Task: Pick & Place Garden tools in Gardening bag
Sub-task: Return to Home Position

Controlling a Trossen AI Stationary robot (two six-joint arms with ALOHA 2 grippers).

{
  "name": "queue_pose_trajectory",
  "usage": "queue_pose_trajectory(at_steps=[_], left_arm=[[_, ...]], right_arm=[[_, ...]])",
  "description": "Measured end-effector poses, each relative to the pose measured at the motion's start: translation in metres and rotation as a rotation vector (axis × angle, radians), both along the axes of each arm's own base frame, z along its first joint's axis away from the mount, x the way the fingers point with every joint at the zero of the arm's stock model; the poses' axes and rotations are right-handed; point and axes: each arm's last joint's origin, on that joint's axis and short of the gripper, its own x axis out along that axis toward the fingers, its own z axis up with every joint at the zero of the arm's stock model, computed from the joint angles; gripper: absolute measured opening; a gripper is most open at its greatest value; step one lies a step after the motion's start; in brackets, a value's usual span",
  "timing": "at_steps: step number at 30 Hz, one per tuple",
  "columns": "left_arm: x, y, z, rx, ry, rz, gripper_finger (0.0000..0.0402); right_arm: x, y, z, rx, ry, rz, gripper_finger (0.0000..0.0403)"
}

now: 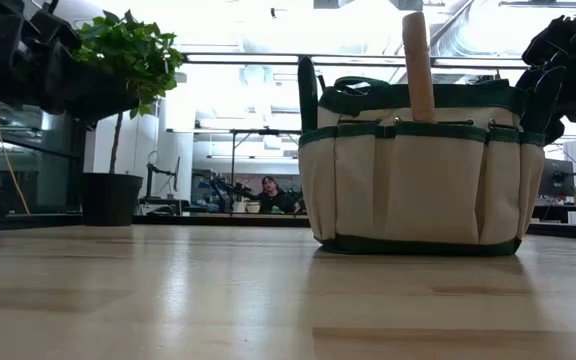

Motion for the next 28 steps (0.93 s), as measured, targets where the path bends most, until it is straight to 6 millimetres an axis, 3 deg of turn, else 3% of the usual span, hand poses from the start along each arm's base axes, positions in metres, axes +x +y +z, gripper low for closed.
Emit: queue_pose_trajectory(at_steps=[28], left_arm=[[0.0005, -0.0006, -0.0015, -0.001, 0.016, -0.02, 0.0214]], right_arm=[[0.0, 0.0, 0.0, 0.0, 0.0, 0.0, 0.0201]])
